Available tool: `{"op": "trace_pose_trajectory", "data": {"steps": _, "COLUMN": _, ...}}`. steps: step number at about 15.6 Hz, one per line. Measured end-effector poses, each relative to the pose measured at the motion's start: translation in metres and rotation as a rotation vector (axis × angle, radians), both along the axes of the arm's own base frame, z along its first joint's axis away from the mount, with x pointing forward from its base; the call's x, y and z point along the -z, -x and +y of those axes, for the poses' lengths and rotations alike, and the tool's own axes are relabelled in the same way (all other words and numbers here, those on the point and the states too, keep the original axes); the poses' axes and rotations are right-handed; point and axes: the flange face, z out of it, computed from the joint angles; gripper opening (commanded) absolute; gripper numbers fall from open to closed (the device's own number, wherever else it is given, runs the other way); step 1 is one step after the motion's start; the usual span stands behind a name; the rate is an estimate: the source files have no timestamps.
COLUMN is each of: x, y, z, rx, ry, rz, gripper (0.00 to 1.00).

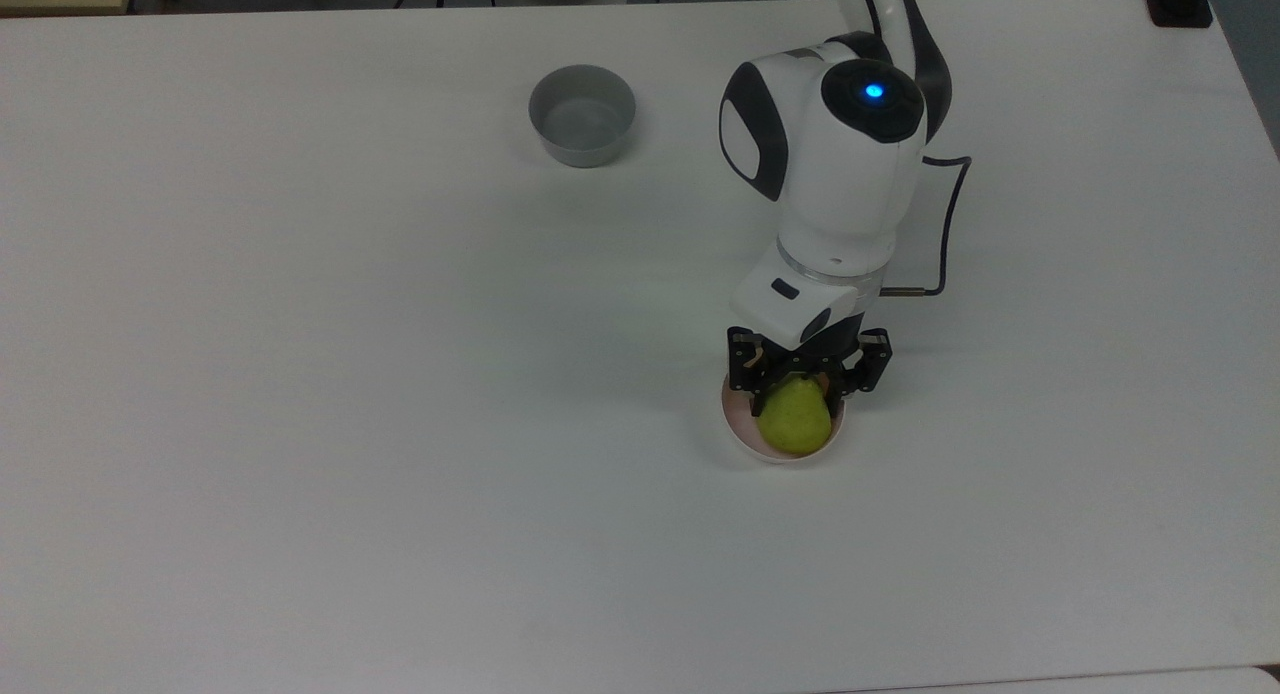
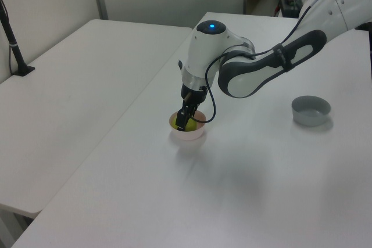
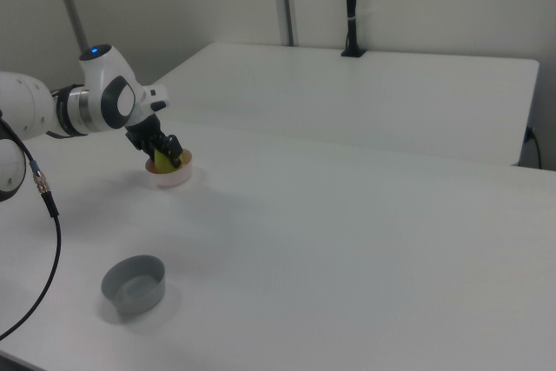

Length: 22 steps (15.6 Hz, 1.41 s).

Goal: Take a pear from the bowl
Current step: 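Lift the held pear up out of the pink bowl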

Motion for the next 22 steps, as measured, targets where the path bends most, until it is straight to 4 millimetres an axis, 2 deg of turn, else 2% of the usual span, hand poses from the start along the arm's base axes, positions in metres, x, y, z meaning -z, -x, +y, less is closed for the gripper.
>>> {"op": "trace_pose_trajectory", "data": {"steps": 2, "x": -0.013, "y": -0.001, "z": 0.004, "rx": -0.003, "ry": -0.01, "rz": -0.021, "gripper": 0.21}}
{"op": "trace_pose_trajectory", "data": {"steps": 5, "x": -0.056, "y": -0.003, "z": 0.001, "rx": 0.004, "ry": -0.031, "rz": -0.071, "gripper": 0.21}}
{"op": "trace_pose_trajectory", "data": {"steps": 6, "x": -0.077, "y": 0.0, "z": -0.005, "rx": 0.015, "ry": -0.029, "rz": -0.066, "gripper": 0.21}}
{"op": "trace_pose_trajectory", "data": {"steps": 8, "x": -0.103, "y": 0.003, "z": -0.019, "rx": 0.036, "ry": -0.027, "rz": -0.059, "gripper": 0.21}}
{"op": "trace_pose_trajectory", "data": {"steps": 11, "x": -0.142, "y": 0.011, "z": -0.054, "rx": 0.054, "ry": -0.003, "rz": -0.007, "gripper": 0.21}}
{"op": "trace_pose_trajectory", "data": {"steps": 13, "x": -0.161, "y": 0.023, "z": -0.076, "rx": 0.042, "ry": 0.025, "rz": 0.058, "gripper": 0.21}}
{"op": "trace_pose_trajectory", "data": {"steps": 16, "x": -0.175, "y": 0.043, "z": -0.109, "rx": 0.012, "ry": 0.06, "rz": 0.163, "gripper": 0.21}}
{"op": "trace_pose_trajectory", "data": {"steps": 22, "x": -0.183, "y": 0.081, "z": -0.183, "rx": -0.055, "ry": 0.077, "rz": 0.266, "gripper": 0.22}}
